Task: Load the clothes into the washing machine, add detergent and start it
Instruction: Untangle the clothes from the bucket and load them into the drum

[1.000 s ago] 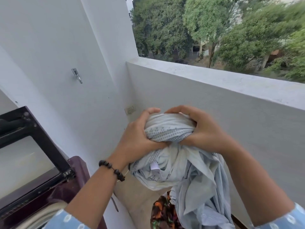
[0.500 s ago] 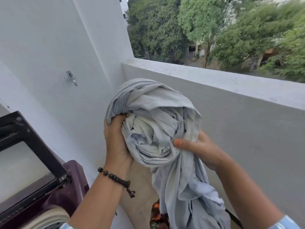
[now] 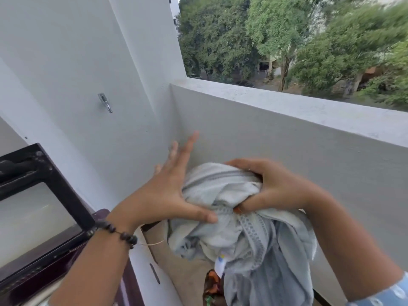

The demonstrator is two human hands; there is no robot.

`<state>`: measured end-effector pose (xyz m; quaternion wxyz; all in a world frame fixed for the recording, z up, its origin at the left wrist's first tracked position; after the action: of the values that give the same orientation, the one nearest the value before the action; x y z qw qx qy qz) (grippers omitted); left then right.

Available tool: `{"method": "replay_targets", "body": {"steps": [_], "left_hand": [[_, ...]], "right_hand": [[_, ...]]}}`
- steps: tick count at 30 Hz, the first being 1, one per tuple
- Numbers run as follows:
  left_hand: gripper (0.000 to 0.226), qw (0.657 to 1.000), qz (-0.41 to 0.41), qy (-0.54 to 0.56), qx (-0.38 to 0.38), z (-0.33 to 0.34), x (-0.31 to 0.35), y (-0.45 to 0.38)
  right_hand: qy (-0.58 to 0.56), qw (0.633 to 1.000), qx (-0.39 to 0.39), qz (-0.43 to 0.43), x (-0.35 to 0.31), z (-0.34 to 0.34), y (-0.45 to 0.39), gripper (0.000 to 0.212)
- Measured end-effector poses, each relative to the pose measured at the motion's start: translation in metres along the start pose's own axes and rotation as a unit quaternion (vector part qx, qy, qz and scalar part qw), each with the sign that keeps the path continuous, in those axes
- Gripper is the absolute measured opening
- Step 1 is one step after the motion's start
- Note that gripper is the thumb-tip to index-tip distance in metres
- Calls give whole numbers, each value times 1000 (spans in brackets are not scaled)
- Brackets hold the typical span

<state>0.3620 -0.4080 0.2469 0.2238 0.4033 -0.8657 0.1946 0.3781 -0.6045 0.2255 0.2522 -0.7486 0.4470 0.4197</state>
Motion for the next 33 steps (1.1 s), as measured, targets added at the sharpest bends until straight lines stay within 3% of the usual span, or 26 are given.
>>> {"method": "replay_targets", "body": {"steps": [2,4,9,13,16,19,22,29,31,33], "left_hand": [[136,998,9,15,-66,13,6,-8],[126,996,16,65,-54,23,6,-10],[94,980,33,152,124,25,3,-10],[83,955,39,214,201,15,-5,-13],[81,929,25,253,270,2,-15,-12],[81,898,3,296,326,-7,-26,-12],[82,897,-5,322,304,-6,-30,-12],[64,938,16,293,186,-12,-33,-3],[64,947,22,276,166,-12,-32,-2],[65,957,26,246,152,-10,-33,-2]], "right_hand": [[62,998,-4,-19,-8,6,-1,73],[62,998,-7,-25,-11,6,1,73],[9,999,-39,16,5,4,0,93],[-40,991,-113,55,35,6,3,113],[-103,982,-140,71,54,10,9,113],[-157,976,-95,114,69,12,6,99],[-163,978,-70,109,65,9,0,64],[-28,991,5,131,54,-33,-6,24],[-23,989,14,147,53,-49,-9,28],[-35,989,11,140,50,-62,-12,48]]}}
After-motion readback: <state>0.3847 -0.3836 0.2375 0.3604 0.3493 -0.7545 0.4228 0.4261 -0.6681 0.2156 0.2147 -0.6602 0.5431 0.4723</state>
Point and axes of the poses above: each hand's wrist, its own y-axis away from the middle knuckle, its own z-axis out of the palm, x = y × z, the point moved 5 cm from there along -y, towards the middle knuckle, and after that the axes turned 14 degrees about z, right-handed, at the moved point
